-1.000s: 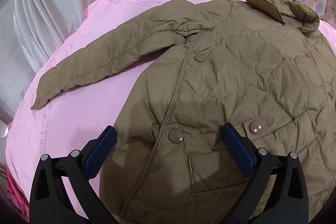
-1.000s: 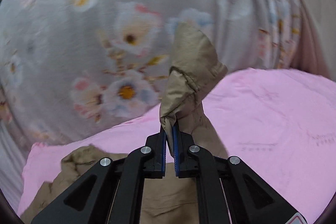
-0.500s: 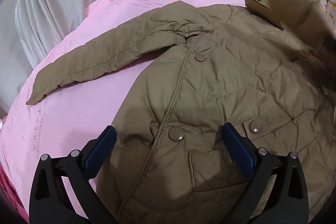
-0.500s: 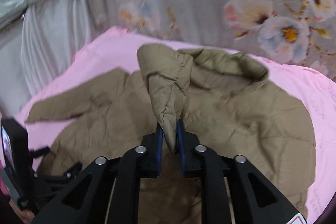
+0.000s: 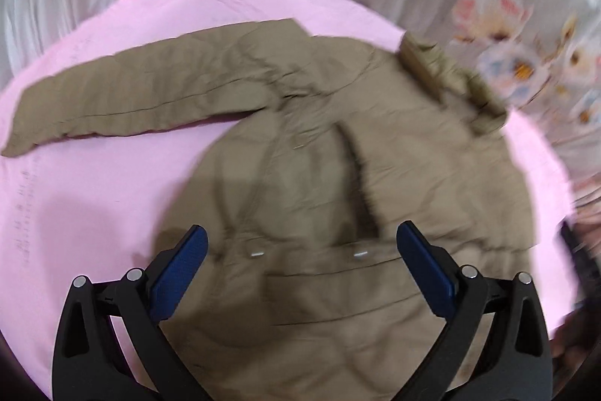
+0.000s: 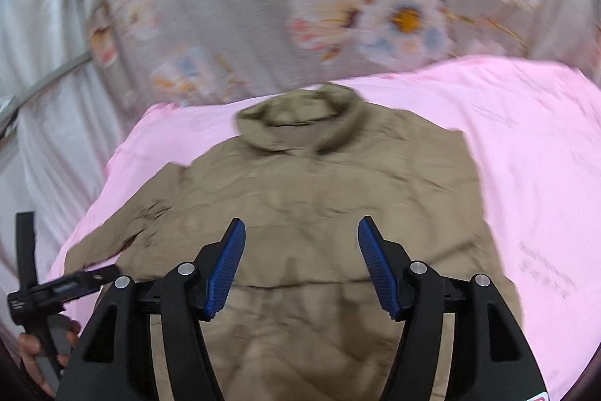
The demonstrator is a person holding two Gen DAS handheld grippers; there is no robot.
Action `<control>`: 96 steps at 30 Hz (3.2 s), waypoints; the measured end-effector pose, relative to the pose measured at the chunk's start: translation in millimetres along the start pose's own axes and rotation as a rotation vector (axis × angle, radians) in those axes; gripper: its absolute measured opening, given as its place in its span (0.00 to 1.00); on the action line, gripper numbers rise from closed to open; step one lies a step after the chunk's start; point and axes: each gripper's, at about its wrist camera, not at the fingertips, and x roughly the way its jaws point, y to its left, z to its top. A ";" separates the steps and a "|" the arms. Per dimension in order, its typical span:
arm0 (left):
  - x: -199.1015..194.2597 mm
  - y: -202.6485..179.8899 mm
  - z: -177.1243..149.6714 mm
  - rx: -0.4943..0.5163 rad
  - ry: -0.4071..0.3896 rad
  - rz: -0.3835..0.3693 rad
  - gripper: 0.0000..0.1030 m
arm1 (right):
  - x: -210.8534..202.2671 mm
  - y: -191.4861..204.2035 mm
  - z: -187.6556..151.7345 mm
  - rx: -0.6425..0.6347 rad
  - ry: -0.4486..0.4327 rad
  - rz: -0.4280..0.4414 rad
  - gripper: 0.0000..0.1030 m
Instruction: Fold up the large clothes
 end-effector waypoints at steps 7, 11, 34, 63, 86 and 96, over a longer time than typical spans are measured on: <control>47.9 -39.7 15.4 -0.068 0.132 -0.144 0.95 | 19.5 -105.1 -6.2 0.423 0.069 -0.016 0.54; 74.8 -54.2 18.2 -0.073 0.175 -0.127 0.92 | 40.4 -129.4 -11.6 0.510 0.116 -0.002 0.45; 102.4 -75.5 34.6 0.267 -0.049 0.166 0.04 | 89.7 -99.3 15.2 0.245 0.121 -0.145 0.05; 106.0 -72.3 17.4 0.281 -0.129 0.173 0.12 | 113.3 95.2 -8.6 -0.160 0.233 -0.097 0.03; 27.6 34.3 22.2 -0.030 -0.171 0.054 0.58 | 126.3 96.8 -27.1 -0.208 0.231 -0.141 0.02; -35.2 270.4 43.3 -0.562 -0.205 0.252 0.66 | 125.2 96.8 -26.9 -0.208 0.226 -0.142 0.02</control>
